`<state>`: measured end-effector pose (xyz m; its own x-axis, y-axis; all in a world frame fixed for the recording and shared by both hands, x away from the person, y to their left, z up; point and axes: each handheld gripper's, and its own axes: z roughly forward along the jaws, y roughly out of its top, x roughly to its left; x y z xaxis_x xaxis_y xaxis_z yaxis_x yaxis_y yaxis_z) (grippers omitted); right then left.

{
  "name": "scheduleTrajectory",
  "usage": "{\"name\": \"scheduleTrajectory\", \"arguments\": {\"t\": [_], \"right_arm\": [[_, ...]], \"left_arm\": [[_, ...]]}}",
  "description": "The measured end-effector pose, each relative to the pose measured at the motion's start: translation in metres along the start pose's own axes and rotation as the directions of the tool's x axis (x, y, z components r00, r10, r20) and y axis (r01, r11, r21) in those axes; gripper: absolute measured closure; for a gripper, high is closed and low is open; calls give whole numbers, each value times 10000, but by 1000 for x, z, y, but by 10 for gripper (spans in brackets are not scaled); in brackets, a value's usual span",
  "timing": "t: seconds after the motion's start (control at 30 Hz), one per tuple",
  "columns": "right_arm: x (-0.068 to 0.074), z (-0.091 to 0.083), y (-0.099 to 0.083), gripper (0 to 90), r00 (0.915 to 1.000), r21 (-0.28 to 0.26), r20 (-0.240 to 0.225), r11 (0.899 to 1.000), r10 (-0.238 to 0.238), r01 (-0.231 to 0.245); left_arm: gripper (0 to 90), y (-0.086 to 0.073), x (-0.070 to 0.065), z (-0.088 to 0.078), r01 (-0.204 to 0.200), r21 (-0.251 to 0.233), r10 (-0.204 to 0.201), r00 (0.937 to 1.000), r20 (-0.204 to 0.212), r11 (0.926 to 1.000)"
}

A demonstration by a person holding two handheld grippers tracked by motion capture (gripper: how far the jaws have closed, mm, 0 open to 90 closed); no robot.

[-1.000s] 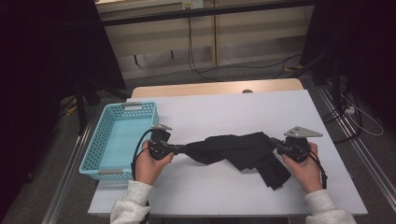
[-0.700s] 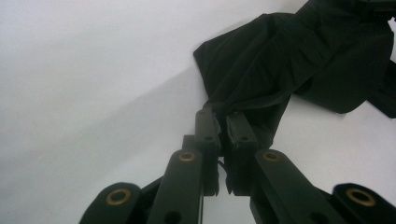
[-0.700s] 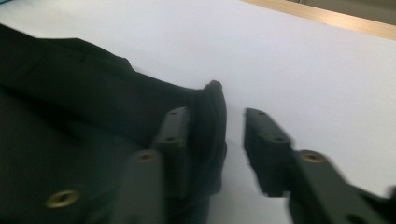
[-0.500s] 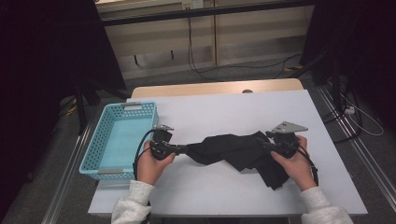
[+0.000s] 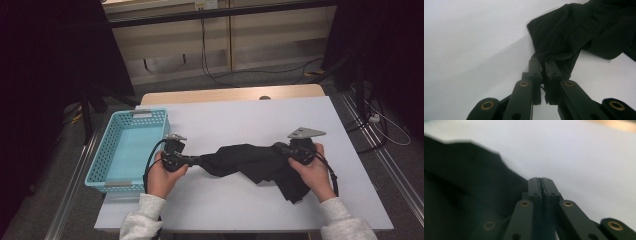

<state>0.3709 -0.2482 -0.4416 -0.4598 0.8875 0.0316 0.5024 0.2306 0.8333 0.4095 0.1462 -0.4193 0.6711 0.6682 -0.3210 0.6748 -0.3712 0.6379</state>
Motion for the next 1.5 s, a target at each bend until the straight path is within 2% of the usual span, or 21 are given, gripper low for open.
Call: {"name": "scheduleTrajectory", "arguments": {"t": [0.1,0.2,0.3,0.47,0.53,0.6,0.73,0.83,0.9,1.0,1.13,1.17,1.27,1.5], "right_arm": [[-10,-18,2,864,9989,-690,246,9969,390,-373],[-20,-30,-3,865,9957,-1098,393,9908,838,-791],[-22,-34,-9,865,9947,-1129,432,9897,935,-881],[-20,-31,-15,865,9949,-905,590,9930,820,-765],[-20,-30,-16,865,9950,-870,652,9937,762,-704],[-19,-29,-17,864,9949,-816,684,9943,738,-682],[-20,-29,-18,865,9939,-745,806,9948,751,-691],[-20,-30,-19,864,9939,-761,815,9948,744,-682],[-19,-31,-20,864,9935,-752,852,9947,758,-694],[-19,-31,-20,864,9935,-728,885,9953,710,-647],[-18,-32,-20,864,9937,-762,871,9950,711,-646],[-19,-32,-20,865,9936,-780,875,9949,714,-646],[-18,-32,-20,864,9937,-809,871,9947,709,-639],[-18,-33,-19,864,9938,-896,837,9938,731,-656]], "left_arm": [[853,0,1,0,100,37,-100,9999,60,9999],[852,-1,1,3,91,62,-93,9997,216,9999],[851,0,-3,6,-74,135,72,9998,205,9999],[835,0,-2,9,-85,69,84,9998,168,9999],[778,-1,0,9,-140,-123,140,9999,-16,9998],[646,0,0,8,-176,-249,172,9997,-174,9995],[448,0,0,7,-116,-659,95,9994,-318,9978],[353,1,0,7,60,-929,-95,9993,-368,9957],[315,0,1,8,122,-942,-157,9992,-368,9955],[313,-1,0,12,258,-877,-294,9988,-401,9958],[321,-4,-6,22,311,-530,-323,9992,-231,9981],[341,-5,-8,26,282,-305,-286,9995,-135,9991],[388,-6,-13,32,229,-205,-229,9997,-16,9995],[572,-7,-15,35,276,117,-280,9991,332,9996]]}}
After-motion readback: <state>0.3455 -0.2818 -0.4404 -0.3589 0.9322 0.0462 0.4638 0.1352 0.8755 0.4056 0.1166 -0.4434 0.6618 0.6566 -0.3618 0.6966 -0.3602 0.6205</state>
